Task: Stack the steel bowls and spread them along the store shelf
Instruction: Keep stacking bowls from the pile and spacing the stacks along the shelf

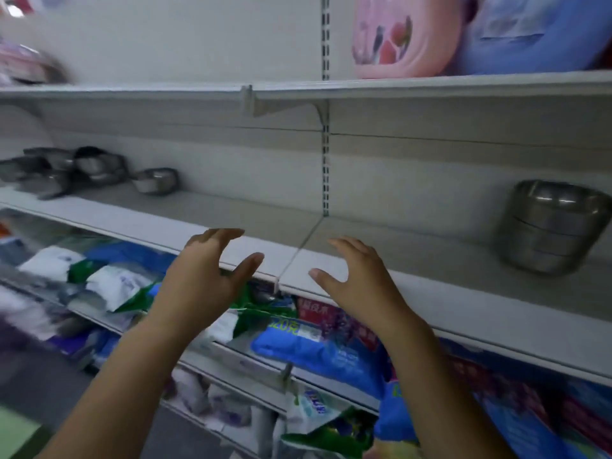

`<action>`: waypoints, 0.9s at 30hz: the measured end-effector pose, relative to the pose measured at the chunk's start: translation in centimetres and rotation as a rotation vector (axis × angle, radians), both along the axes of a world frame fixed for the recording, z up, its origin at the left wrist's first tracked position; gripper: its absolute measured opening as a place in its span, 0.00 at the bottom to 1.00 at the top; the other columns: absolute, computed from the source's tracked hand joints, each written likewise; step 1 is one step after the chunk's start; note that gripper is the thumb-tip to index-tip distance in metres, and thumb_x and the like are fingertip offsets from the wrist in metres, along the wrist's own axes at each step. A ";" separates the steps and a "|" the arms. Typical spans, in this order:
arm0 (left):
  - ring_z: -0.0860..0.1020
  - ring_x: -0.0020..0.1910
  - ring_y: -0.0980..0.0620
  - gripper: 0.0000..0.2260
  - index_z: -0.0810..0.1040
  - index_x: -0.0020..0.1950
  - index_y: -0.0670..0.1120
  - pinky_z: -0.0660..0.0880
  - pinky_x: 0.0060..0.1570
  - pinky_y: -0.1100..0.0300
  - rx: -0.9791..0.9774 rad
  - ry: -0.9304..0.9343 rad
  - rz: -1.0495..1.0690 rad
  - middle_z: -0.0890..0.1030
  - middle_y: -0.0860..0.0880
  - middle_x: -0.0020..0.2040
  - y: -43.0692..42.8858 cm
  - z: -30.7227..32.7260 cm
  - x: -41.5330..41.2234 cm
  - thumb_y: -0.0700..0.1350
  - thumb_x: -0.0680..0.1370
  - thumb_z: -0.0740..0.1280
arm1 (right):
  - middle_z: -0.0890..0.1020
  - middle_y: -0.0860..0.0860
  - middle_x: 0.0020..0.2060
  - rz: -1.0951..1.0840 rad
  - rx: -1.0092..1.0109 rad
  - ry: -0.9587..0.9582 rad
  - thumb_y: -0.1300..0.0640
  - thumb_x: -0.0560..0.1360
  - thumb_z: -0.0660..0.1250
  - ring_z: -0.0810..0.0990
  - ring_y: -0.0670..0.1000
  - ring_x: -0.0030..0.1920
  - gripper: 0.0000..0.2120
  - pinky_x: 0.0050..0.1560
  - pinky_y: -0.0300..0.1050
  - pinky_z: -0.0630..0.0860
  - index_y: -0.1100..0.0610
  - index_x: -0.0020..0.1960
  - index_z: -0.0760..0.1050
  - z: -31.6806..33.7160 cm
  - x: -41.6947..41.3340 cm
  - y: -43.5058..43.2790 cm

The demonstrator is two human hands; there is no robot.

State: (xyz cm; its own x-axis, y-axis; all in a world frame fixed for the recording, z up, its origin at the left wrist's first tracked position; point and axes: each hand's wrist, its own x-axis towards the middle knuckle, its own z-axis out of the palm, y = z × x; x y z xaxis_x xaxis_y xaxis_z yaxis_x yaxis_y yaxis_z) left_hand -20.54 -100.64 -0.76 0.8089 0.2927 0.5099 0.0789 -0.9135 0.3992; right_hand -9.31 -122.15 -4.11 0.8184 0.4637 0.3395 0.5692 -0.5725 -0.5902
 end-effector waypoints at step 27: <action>0.79 0.55 0.48 0.23 0.77 0.68 0.51 0.74 0.56 0.53 -0.138 -0.065 0.439 0.79 0.47 0.65 34.1 -1.1 3.0 0.62 0.77 0.67 | 0.71 0.50 0.73 0.397 0.020 0.036 0.44 0.78 0.71 0.69 0.51 0.72 0.27 0.69 0.44 0.68 0.53 0.72 0.72 0.9 9.8 39.8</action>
